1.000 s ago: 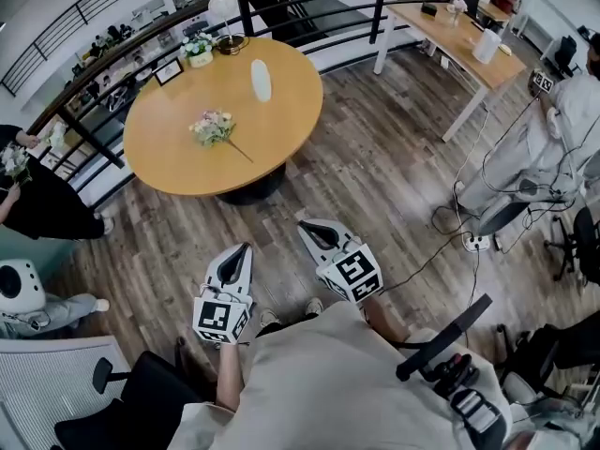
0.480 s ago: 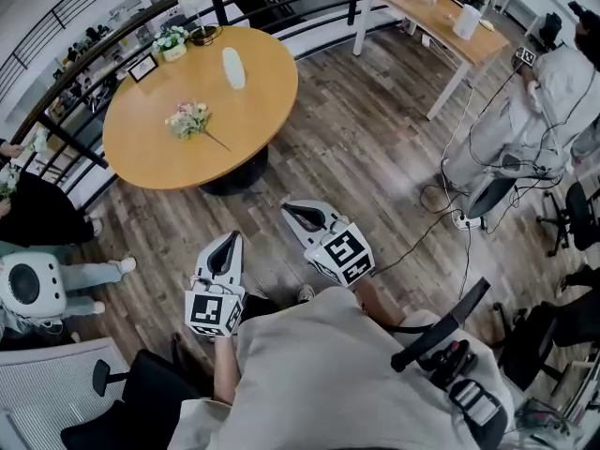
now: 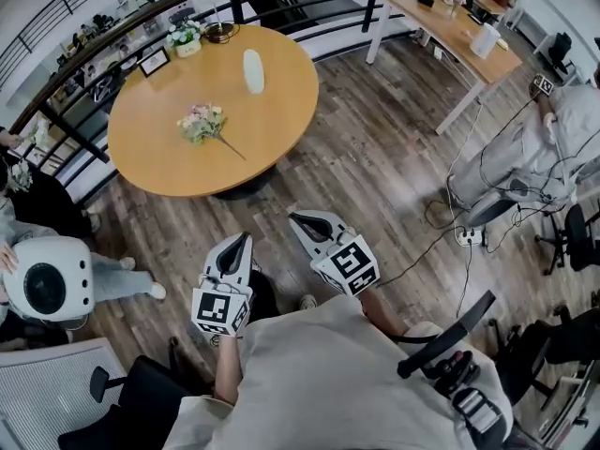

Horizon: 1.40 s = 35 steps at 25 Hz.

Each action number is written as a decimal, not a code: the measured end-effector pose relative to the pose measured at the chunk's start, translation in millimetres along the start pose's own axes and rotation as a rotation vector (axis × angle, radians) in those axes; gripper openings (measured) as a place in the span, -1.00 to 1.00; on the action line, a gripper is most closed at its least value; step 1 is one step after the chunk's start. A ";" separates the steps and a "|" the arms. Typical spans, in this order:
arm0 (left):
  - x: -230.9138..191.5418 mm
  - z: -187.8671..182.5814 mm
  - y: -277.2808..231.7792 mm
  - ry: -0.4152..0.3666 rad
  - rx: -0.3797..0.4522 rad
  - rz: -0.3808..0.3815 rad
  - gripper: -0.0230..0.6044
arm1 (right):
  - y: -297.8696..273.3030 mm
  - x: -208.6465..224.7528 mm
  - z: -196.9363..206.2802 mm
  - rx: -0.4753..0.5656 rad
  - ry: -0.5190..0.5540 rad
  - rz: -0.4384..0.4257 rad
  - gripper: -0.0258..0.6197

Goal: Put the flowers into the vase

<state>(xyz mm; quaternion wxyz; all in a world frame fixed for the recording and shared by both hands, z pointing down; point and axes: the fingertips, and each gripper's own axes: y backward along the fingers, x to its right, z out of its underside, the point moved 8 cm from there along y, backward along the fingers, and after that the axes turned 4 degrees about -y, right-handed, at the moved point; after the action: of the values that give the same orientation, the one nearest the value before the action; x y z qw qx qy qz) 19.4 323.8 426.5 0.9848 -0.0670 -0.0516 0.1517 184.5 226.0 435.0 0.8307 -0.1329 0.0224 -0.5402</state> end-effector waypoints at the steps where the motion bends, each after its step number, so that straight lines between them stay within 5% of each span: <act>1: -8.1 -0.3 -6.5 -0.001 0.001 0.009 -0.91 | -7.8 4.0 -3.1 0.000 0.000 0.006 -0.90; 20: -227.3 -39.5 -76.3 -0.044 0.069 0.055 -0.91 | -197.2 41.1 -94.5 0.013 0.000 0.086 -0.90; 35: -287.1 -26.6 -121.0 0.009 -0.010 -0.067 -0.91 | -281.2 104.0 -107.1 -0.023 -0.021 -0.012 -0.90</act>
<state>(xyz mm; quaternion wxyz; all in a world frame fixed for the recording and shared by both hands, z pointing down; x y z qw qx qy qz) -214.4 118.6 394.8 0.9892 -0.0707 -0.0501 0.1182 -42.4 3.8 411.8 0.8260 -0.1482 0.0192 -0.5435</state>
